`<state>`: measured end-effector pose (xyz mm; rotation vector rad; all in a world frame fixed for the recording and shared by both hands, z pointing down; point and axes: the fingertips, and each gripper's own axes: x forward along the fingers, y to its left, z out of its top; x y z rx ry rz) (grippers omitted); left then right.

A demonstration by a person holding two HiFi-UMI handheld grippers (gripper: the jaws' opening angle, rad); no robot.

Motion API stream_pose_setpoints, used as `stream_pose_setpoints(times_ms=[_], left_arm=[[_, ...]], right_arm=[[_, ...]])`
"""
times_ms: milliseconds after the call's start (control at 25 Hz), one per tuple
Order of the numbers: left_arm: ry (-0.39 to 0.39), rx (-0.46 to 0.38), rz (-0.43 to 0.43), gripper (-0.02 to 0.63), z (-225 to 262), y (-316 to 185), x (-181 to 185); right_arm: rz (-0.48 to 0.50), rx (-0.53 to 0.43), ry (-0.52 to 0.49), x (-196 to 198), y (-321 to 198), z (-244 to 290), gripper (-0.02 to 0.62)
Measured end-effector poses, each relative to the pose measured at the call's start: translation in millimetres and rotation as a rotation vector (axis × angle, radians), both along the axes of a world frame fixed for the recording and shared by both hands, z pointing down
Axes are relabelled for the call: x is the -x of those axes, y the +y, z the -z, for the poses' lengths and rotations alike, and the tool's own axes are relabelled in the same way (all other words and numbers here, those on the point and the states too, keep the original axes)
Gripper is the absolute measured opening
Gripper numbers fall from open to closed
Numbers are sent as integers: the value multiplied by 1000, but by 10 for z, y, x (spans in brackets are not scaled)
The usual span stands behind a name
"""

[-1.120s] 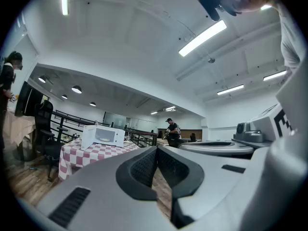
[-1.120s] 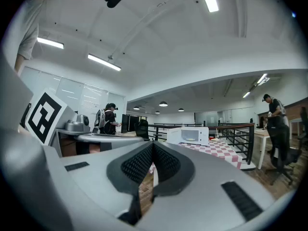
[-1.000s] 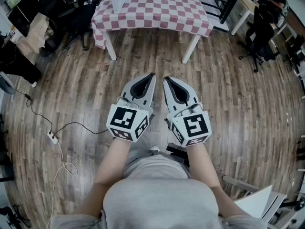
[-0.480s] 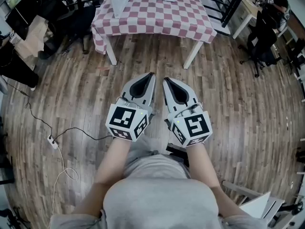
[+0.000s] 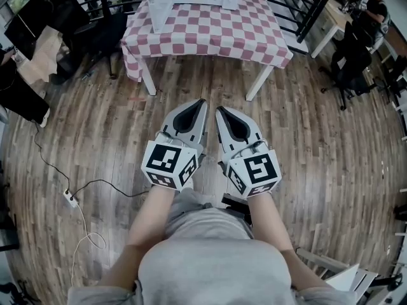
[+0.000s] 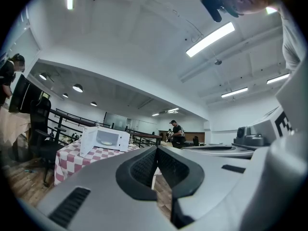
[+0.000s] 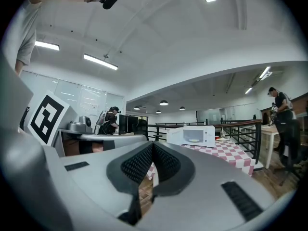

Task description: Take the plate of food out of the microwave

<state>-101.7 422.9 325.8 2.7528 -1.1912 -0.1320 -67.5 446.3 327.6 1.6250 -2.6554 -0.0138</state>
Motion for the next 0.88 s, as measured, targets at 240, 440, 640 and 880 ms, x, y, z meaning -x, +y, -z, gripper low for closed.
stream_pose_setpoints(times_ms=[240,440,640,880], left_arm=[[4,-15,-2,3,72,-360,121],[1,-15,-15,3,57,-612,246],[-3,-19,-36,3,53,-833,284],[-5,-24,-51,3,81,-1041,287]], right_arm=[[-9,-5,0,123,-354,50,25],[-28,-9,-2,243,-617,65,25],[-42,-8,-2,311,-841,56,25],[-56,-5,-2,318,-1037,71,25]])
